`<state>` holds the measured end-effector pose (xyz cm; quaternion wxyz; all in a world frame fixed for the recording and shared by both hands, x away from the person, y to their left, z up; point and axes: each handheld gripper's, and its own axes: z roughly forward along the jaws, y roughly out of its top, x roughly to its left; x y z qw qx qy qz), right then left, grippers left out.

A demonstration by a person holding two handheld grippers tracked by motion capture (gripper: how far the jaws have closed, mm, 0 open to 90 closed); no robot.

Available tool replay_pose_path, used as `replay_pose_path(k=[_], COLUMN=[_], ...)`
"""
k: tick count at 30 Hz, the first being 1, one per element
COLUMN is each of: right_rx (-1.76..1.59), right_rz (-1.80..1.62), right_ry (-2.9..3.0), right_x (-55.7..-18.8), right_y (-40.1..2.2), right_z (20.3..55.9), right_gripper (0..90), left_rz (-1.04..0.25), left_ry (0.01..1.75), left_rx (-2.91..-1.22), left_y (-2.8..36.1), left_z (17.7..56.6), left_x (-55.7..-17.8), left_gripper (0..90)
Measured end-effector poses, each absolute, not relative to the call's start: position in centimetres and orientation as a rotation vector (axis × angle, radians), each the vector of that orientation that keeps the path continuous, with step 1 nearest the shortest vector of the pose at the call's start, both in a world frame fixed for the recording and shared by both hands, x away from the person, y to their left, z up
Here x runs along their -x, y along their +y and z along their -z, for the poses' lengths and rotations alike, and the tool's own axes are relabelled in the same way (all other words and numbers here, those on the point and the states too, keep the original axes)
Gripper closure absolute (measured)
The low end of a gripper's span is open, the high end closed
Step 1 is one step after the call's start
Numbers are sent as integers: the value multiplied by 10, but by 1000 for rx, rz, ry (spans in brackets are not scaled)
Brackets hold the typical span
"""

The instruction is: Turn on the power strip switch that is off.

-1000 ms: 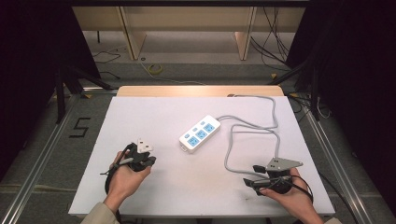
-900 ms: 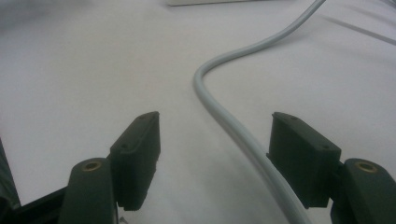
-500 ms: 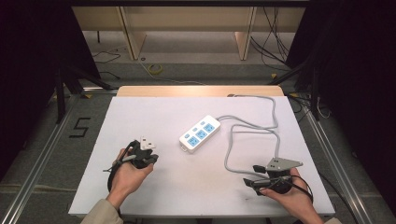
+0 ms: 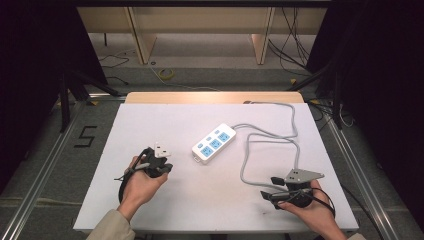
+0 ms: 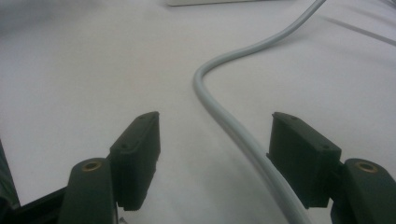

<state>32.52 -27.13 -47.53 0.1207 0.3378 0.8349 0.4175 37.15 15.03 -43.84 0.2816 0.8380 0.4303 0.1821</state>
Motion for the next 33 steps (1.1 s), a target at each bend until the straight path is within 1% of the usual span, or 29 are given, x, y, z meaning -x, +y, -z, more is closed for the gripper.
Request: replay_pose_path(k=[33], right_rx=[-986], right_rz=[-1229], right_ry=[2433], right_x=[-325], right_y=[-272], right_z=[475], right_gripper=[347], left_rz=[-496], left_ry=[1129], left_rx=[-2269], left_y=[136], left_z=[434], left_x=[-385], left_gripper=[899])
